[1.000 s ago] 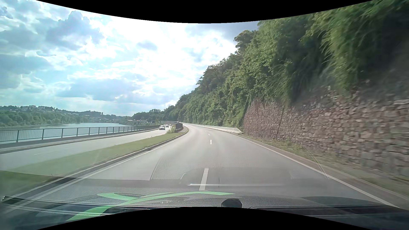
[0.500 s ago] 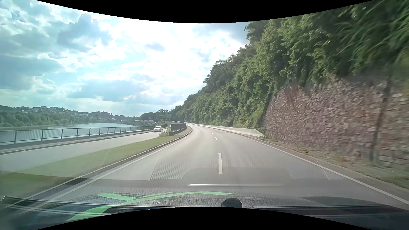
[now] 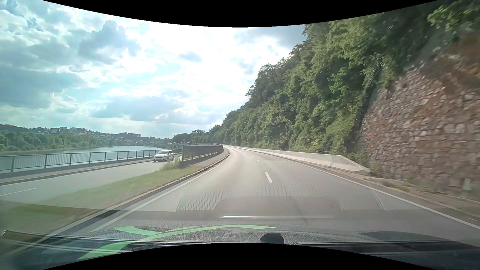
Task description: Follow the waypoints while adhering to traffic rules and regulations
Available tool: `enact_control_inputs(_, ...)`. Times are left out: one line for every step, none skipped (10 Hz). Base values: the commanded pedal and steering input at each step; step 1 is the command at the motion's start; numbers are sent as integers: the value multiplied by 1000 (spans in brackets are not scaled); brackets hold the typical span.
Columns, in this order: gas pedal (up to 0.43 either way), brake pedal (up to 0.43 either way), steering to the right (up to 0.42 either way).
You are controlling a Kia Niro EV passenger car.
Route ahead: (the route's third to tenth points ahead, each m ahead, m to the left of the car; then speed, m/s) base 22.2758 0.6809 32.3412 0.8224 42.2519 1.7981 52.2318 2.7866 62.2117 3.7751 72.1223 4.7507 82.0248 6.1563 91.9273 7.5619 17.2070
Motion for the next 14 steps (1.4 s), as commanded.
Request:
enact_control_inputs(130,0,-20)
enact_control_inputs(130,0,-20)
enact_control_inputs(130,0,-20)
enact_control_inputs(130,0,-19)
enact_control_inputs(130,0,-17)
enact_control_inputs(130,0,-15)
enact_control_inputs(130,0,-13)
enact_control_inputs(130,0,-12)
enact_control_inputs(130,0,-10)
enact_control_inputs(130,0,-8)
enact_control_inputs(130,0,-5)
enact_control_inputs(130,0,-4)
enact_control_inputs(118,0,-3)
enact_control_inputs(118,0,-4)
